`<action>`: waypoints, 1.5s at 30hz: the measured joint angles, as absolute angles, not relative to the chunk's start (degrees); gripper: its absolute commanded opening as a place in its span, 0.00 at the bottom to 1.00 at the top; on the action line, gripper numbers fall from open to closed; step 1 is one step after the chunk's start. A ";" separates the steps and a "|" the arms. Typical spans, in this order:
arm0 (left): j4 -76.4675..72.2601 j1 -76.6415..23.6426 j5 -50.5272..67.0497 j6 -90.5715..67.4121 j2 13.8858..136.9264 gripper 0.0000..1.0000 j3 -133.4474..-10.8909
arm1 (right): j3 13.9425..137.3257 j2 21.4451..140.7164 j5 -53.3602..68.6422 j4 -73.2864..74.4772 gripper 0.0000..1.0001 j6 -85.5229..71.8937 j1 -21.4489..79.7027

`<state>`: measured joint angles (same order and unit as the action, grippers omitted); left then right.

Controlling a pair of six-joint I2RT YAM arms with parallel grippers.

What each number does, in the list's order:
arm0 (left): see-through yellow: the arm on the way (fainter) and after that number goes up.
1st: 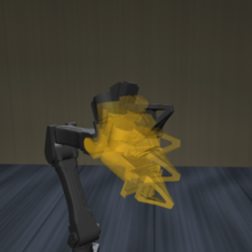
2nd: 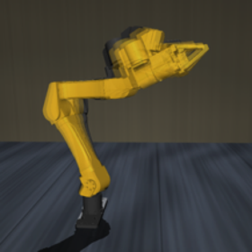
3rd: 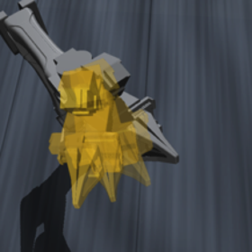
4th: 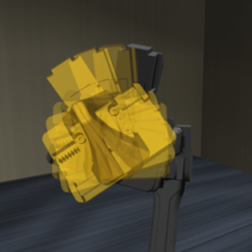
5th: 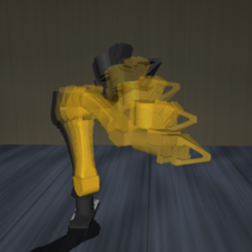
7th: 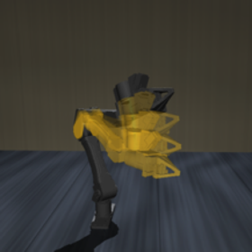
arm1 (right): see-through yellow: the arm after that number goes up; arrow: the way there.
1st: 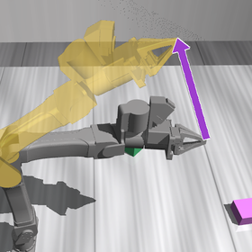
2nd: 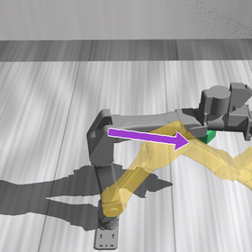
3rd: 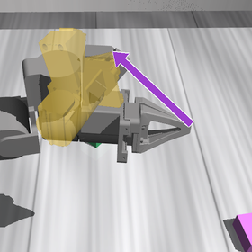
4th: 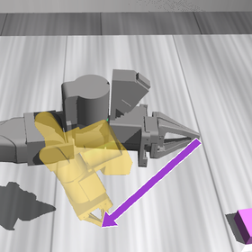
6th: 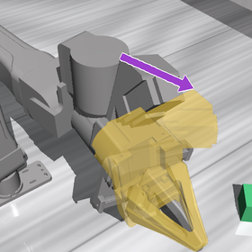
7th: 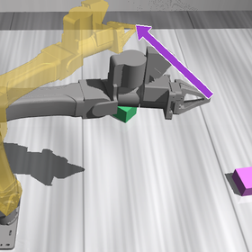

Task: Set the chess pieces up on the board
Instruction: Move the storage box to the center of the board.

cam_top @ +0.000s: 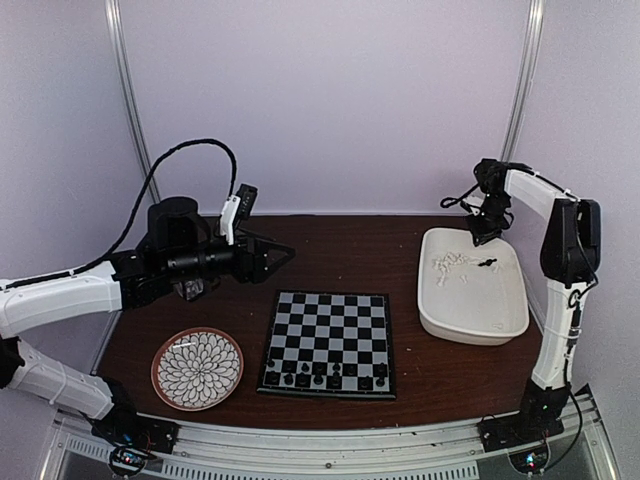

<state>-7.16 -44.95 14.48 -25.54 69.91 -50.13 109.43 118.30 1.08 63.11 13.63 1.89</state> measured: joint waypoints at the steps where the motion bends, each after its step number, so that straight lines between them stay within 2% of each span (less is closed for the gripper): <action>1: -7.31 -44.95 15.27 -25.63 69.91 0.72 -50.13 | 110.26 120.11 0.49 63.02 0.20 13.06 1.39; 5: -7.29 -44.95 17.26 -25.69 69.87 0.72 -50.13 | 113.38 126.30 -2.59 62.74 0.23 11.94 0.93; 13: -7.25 -44.95 18.24 -26.33 69.14 0.73 -49.54 | 119.31 133.84 -6.50 62.94 0.23 11.38 0.60; 22: -7.25 -44.95 19.27 -27.51 69.43 0.72 -49.47 | 119.77 134.37 -10.04 62.74 0.23 11.38 -1.13; 30: -7.22 -44.95 20.82 -28.25 70.85 0.71 -49.47 | 119.77 134.50 -18.24 62.72 0.24 12.80 -0.67; 45: -7.31 -44.95 21.93 -28.86 70.83 0.71 -49.47 | 123.52 138.98 -25.87 63.83 0.27 20.82 0.34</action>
<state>-7.31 -44.95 21.93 -28.86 70.83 -49.47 123.52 138.98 -25.87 63.83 20.82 0.34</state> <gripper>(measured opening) 0.714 0.264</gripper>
